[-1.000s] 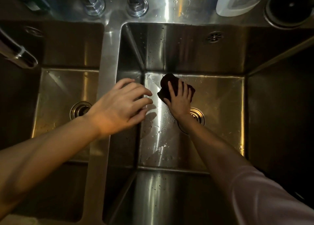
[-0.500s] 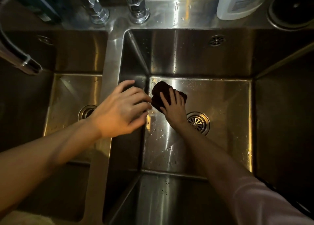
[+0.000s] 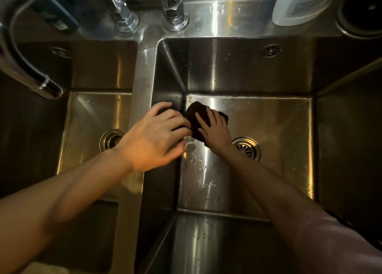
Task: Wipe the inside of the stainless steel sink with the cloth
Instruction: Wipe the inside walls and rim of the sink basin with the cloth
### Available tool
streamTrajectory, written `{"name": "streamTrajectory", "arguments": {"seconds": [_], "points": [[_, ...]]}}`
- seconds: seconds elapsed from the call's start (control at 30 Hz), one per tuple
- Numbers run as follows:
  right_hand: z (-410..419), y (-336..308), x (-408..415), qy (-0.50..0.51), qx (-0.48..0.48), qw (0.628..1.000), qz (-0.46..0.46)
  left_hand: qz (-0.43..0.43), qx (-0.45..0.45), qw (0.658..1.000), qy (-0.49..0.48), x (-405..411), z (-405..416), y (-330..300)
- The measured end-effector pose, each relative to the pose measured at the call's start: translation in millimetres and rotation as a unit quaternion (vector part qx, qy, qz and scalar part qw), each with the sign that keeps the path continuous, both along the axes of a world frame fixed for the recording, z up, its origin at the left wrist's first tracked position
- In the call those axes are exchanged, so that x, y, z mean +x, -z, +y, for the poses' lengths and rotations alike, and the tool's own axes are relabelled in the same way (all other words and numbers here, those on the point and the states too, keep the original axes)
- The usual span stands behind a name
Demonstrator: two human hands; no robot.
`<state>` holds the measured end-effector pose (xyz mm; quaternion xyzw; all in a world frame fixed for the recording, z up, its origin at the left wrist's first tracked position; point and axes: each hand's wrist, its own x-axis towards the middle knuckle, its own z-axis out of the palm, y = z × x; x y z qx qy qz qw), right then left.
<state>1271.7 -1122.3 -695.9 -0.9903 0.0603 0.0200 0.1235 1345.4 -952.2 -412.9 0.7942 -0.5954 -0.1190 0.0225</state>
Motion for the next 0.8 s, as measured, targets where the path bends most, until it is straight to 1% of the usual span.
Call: {"name": "streamTrajectory", "arguments": {"seconds": [0.07,0.13,0.2,0.27,0.33,0.4,0.47,0.53,0.6,0.67,0.7,0.73,0.8], "points": [[1.1,-5.2,29.8,0.003,0.004,1.0,0.03,-0.004,0.01,1.0,0.003,0.3,0.9,0.2],[7.3,-9.2,39.6,0.021,0.001,0.999,0.043,-0.006,0.018,1.0,0.002,0.7,0.8,0.4],[17.9,-8.4,16.1,0.053,0.004,0.998,0.03,-0.008,0.025,1.0,0.006,0.9,0.7,0.3],[25.5,-2.5,-19.9,0.057,-0.003,0.998,0.014,-0.014,0.031,0.999,0.008,0.6,-0.6,0.5],[23.2,2.9,-27.5,0.05,-0.005,0.999,0.01,-0.014,0.036,0.999,0.009,0.9,-1.3,1.0],[18.3,-0.7,1.3,0.051,-0.003,0.999,0.017,-0.014,0.039,0.999,0.007,1.1,-0.4,2.0],[17.2,-6.6,39.4,0.057,-0.006,0.997,0.054,-0.019,0.037,0.999,0.006,0.7,0.8,2.7],[18.6,-9.9,55.8,0.078,-0.011,0.994,0.072,-0.018,0.042,0.999,0.011,0.9,-0.5,1.6],[24.9,-7.1,38.2,0.101,-0.013,0.994,0.049,-0.016,0.054,0.998,0.019,2.0,-1.3,0.1],[30.6,-1.3,3.8,0.094,-0.02,0.995,0.016,-0.019,0.059,0.998,0.022,2.1,-1.5,0.0],[30.3,0.9,-8.7,0.085,-0.02,0.996,0.014,-0.021,0.058,0.998,0.023,1.7,-1.4,0.9],[27.4,2.4,-12.2,0.075,-0.017,0.997,0.018,-0.021,0.056,0.998,0.023,1.6,-1.2,2.0],[17.7,-1.6,5.6,0.056,-0.01,0.998,0.024,-0.02,0.05,0.998,0.023,2.1,-1.1,3.4]]}}
